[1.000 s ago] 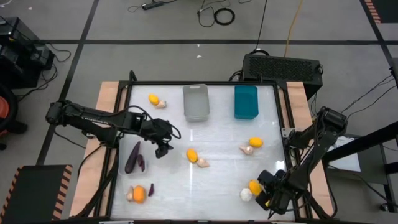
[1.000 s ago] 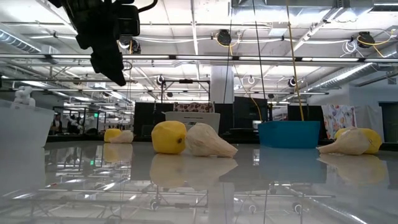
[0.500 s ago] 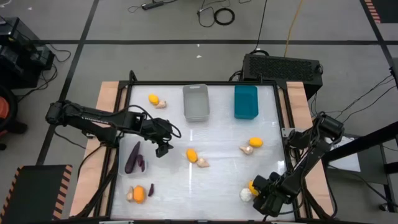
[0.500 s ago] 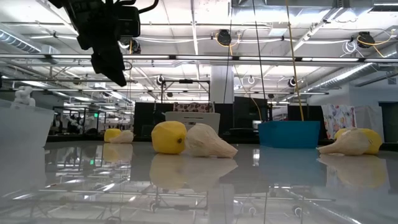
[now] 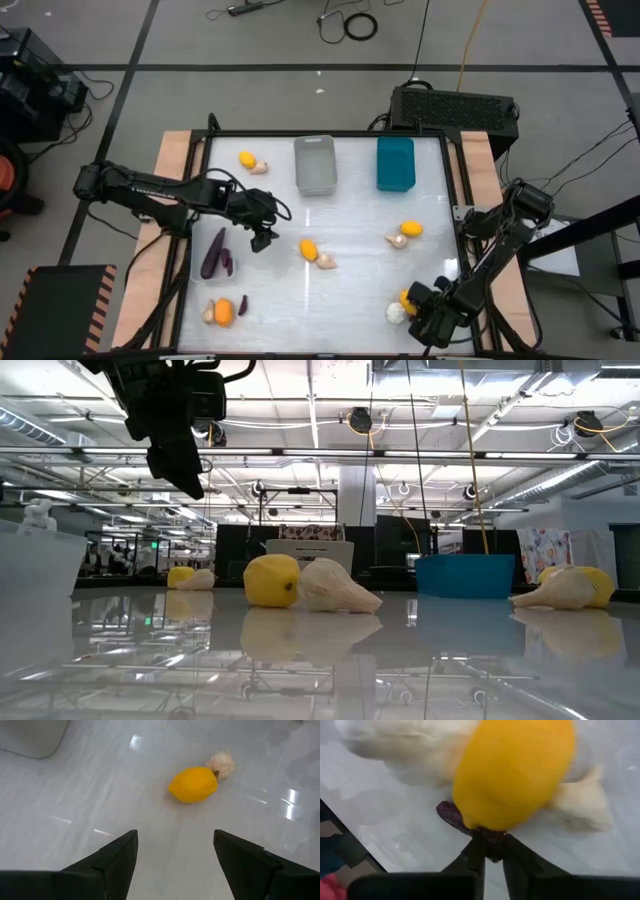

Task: Sort produce into baskets
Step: Put the purple eggplant into the transparent bin

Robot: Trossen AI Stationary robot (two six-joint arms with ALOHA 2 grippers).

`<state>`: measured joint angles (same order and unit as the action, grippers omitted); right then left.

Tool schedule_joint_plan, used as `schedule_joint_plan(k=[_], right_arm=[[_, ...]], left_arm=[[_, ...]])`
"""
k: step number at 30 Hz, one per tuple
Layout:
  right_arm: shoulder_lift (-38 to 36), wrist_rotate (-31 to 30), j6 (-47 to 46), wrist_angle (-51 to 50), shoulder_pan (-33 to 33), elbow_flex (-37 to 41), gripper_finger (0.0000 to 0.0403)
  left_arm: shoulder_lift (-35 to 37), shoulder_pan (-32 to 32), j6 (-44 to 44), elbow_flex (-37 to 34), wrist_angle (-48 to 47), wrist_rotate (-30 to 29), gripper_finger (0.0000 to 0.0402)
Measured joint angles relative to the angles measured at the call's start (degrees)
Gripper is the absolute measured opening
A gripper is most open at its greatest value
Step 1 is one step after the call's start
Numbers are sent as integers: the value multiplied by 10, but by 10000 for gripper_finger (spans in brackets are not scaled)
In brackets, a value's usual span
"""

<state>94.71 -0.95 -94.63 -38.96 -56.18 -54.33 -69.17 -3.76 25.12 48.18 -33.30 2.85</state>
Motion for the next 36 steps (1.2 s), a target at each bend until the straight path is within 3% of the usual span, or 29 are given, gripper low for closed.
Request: schedule_joint_plan(k=[7,15,18,23,30,36], right_arm=[[-64,0,-4,-21,1,-1,21],[-169,42,-7,-18,13,-1,24],[-204,9,2,-28,32,-2,24],[-238,-131,64,-36,94,-2,24],[-228,-264,206,24,211,-2,24],[-200,-278,322,124,286,-2,24]], left_arm=[[0,0,0,0,4,0,267],[0,0,0,0,4,8,267],[0,0,16,0,4,14,267],[0,-1,46,0,23,51,267],[0,-32,105,0,243,77,267],[-20,-43,102,0,448,37,267]])
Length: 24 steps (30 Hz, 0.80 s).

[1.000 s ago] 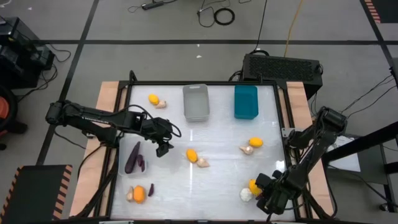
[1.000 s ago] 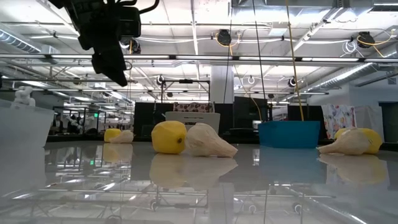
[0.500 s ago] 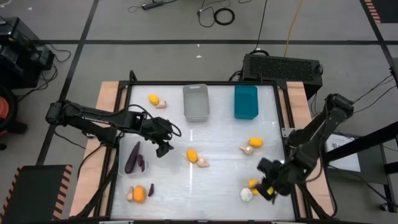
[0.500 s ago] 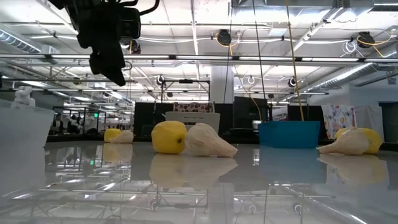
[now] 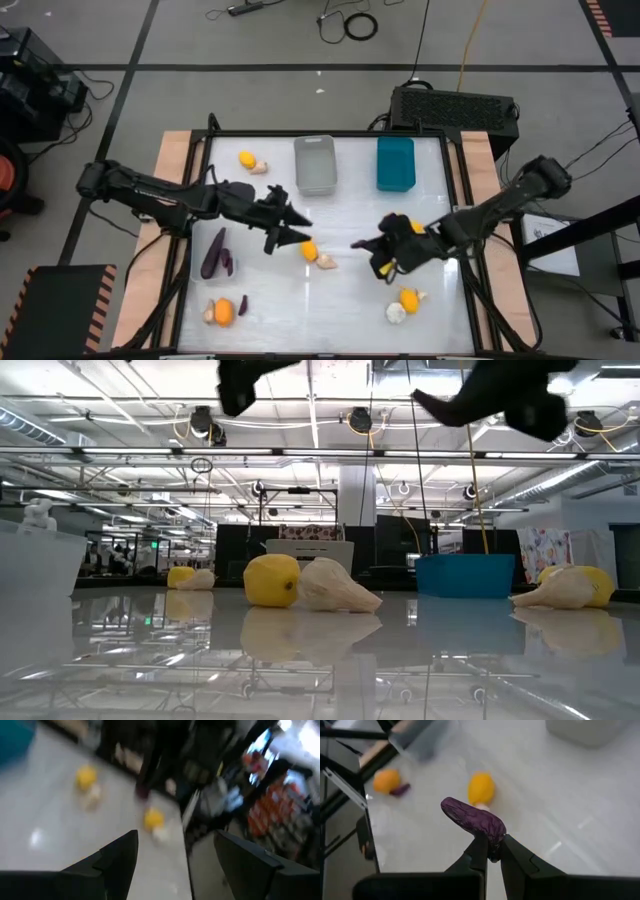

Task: Sort produce into baskets
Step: Put the purple eggplant into the transparent bin

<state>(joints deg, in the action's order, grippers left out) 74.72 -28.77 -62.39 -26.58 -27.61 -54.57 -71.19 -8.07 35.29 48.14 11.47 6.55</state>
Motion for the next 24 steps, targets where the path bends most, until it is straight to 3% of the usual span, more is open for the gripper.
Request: schedule_joint_plan(k=[5,11,15,24], right_arm=[[11,13,47,89,49,0,24],[12,76,73,155,91,0,24],[12,111,86,185,105,0,24],[12,124,91,199,108,0,25]], left_arm=[[-28,-15,-130,1,57,-85,267],[-66,-35,-291,0,107,-89,267],[-92,-37,-327,0,154,-94,267],[-142,-37,-327,0,208,-123,267]])
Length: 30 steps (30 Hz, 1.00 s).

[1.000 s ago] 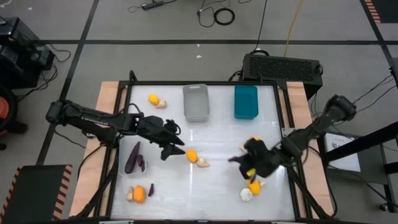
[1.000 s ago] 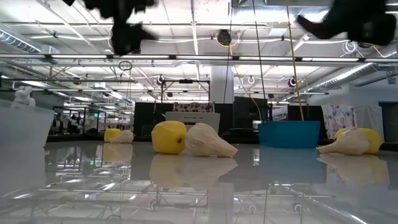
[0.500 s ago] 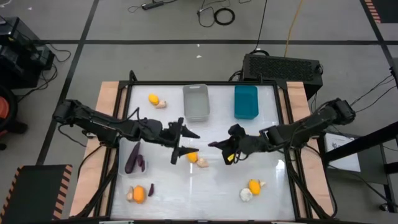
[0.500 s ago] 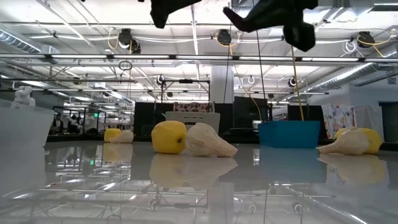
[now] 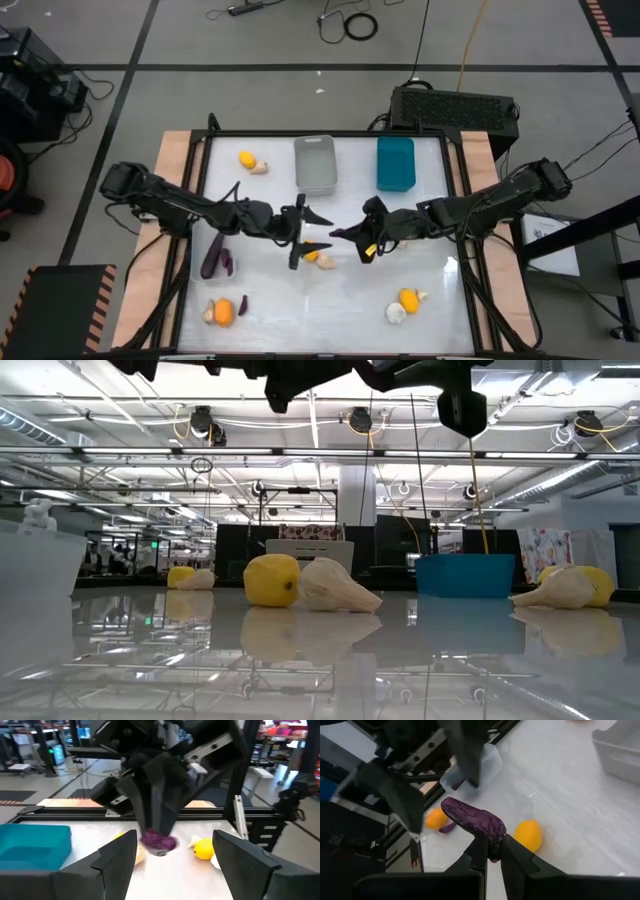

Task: Sort produce into baskets
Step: Put the purple eggplant into the transparent bin

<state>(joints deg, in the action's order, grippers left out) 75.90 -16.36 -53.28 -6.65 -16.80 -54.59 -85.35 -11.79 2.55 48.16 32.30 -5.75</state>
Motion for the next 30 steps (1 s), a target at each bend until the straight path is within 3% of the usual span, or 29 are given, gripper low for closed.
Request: schedule_joint_plan(k=[18,30], right_arm=[[0,2,-2,0,0,0,25],[0,2,-1,0,10,0,25]], left_arm=[[-17,0,30,0,33,-23,262],[-17,0,45,0,27,-22,152]])
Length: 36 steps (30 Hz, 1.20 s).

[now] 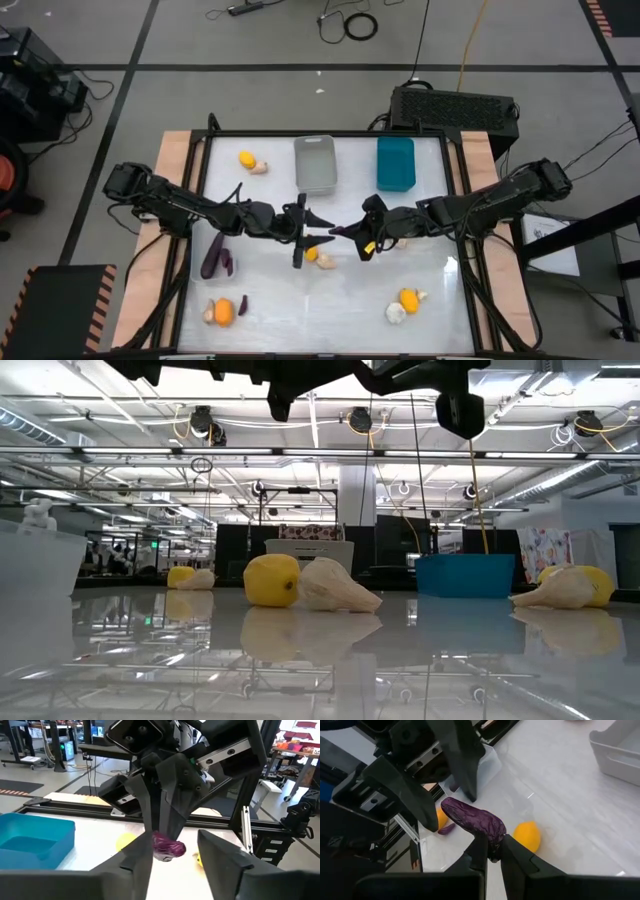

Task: Sort produce into baskets
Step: Put the purple eggplant into the transparent bin

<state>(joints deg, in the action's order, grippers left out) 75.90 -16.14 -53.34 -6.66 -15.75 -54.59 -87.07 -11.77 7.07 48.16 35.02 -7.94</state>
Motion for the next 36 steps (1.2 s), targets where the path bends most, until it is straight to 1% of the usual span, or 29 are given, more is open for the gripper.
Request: schedule_joint_plan(k=[9,12,14,16,20,22,26,30,33,36], right_arm=[[0,0,1,0,0,0,26],[0,0,5,0,0,0,36],[0,0,5,0,0,0,51],[0,0,5,0,0,0,72],[0,1,6,0,0,0,123],[-2,20,11,0,0,0,150],[-3,60,17,0,0,0,197],[-3,85,33,0,0,0,230],[-3,88,46,-1,0,0,244],[-3,88,54,-1,0,0,252]], left_arm=[[0,0,0,0,0,1,54],[0,0,0,0,0,1,19],[0,0,0,0,0,1,9],[0,0,-4,0,-1,-2,10],[9,3,-19,0,-7,-6,10],[21,8,-16,0,-19,-7,9],[62,14,-15,0,-119,-9,8],[136,14,-4,0,-291,-8,8],[201,12,53,0,-427,11,7],[265,12,137,0,-557,41,7]])
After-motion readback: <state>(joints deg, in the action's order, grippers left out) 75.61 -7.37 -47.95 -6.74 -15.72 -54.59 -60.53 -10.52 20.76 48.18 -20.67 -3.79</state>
